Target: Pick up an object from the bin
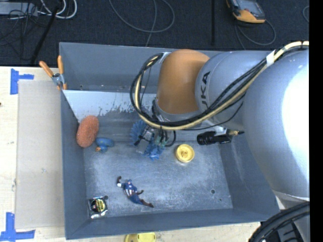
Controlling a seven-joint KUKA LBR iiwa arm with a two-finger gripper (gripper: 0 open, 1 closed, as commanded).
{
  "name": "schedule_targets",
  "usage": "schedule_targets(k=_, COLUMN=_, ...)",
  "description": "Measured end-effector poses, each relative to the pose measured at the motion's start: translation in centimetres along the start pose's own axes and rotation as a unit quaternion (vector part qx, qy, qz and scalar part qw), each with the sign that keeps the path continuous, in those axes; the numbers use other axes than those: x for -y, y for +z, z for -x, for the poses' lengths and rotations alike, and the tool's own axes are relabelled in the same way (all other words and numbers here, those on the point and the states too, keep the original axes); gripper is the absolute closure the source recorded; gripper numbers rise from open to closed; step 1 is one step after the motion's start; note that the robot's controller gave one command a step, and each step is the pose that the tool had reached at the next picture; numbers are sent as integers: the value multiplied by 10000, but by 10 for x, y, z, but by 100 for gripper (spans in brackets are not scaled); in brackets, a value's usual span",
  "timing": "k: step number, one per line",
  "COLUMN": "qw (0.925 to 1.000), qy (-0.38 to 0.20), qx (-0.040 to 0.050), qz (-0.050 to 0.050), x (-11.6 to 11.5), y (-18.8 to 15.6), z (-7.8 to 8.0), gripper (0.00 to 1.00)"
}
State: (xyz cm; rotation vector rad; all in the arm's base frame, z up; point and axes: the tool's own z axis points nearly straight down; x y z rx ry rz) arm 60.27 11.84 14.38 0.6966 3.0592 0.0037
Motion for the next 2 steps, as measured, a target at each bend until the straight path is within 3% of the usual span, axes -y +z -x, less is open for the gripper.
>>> schedule_targets(k=1, qw=10000, qy=-37, qx=-32, qz=-38, x=-2, y=-30, z=-15, gripper=100)
schedule_targets(k=2, qw=9998, qy=-194, qx=-15, qz=-19, x=-13, y=-121, z=-16, gripper=100)
